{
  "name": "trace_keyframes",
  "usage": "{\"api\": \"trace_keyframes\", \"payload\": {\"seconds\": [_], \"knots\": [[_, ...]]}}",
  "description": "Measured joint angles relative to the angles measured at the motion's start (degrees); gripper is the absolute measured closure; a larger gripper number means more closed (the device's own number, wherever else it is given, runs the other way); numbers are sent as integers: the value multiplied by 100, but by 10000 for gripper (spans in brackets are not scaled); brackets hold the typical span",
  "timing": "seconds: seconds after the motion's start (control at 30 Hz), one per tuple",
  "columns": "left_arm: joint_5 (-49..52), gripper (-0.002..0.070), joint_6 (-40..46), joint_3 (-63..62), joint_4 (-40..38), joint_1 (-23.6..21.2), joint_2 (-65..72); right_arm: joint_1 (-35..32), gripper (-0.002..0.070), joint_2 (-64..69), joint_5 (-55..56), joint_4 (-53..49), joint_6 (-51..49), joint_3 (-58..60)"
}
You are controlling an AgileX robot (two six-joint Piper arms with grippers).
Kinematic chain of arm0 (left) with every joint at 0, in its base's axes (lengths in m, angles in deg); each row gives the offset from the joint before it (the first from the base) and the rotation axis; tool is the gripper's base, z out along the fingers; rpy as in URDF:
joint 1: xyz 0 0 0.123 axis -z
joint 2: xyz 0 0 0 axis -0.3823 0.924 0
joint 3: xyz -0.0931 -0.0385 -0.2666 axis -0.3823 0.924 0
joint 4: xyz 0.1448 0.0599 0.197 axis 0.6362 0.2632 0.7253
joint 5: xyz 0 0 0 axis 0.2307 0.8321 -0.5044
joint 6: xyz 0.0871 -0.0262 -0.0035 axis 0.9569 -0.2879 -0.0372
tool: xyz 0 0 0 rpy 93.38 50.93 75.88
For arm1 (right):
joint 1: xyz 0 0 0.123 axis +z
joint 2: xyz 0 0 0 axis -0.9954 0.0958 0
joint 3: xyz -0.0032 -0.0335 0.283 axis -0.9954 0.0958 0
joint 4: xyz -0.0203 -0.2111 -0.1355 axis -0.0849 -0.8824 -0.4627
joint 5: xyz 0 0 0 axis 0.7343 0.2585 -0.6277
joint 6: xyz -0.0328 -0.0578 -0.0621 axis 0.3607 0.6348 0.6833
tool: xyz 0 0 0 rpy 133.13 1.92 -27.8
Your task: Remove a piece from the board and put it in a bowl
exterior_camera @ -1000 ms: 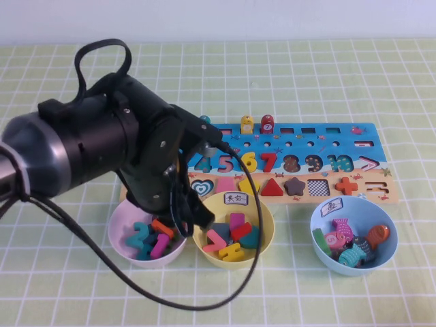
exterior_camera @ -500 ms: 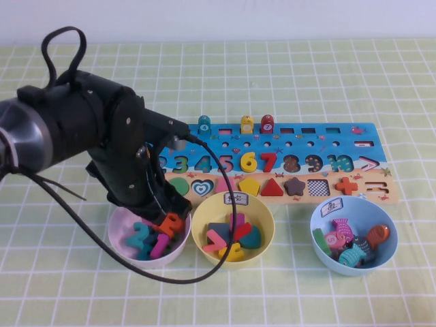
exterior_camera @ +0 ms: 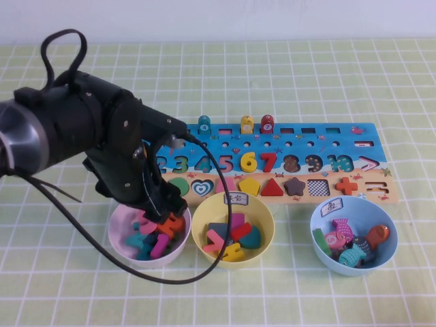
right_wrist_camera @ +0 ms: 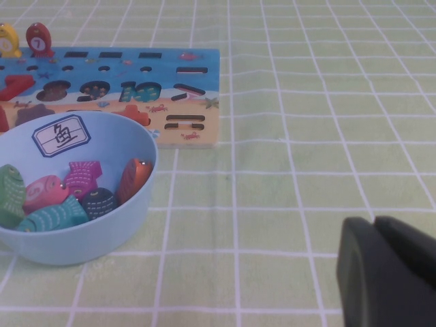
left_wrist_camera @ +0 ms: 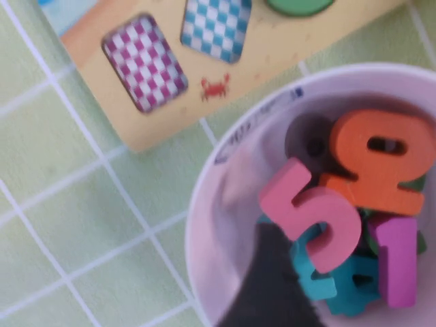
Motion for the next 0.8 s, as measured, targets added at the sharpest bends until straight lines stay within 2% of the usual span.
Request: {"api": "trace_keyframes", "payload": {"seconds": [0.07, 0.2, 0.27, 0.37, 0.5, 0.8], "knots": [[-121, 281, 63, 14, 10, 0, -128, 0, 694, 1, 0, 0, 0, 0], [-664, 557, 144, 257, 10, 0, -786, 0, 694, 1, 0, 0, 0, 0], [-1089, 620, 154, 609, 10, 0, -1317, 0, 694, 1, 0, 0, 0, 0], [-1702, 658, 162, 1303, 10, 0, -2146, 0, 694, 1, 0, 0, 0, 0], [-2311, 670, 162, 2335, 10, 0, -3252, 0, 694, 1, 0, 0, 0, 0], [-2675, 673, -138, 3526, -60, 0, -5176, 0, 694, 1, 0, 13, 0, 0]]}}
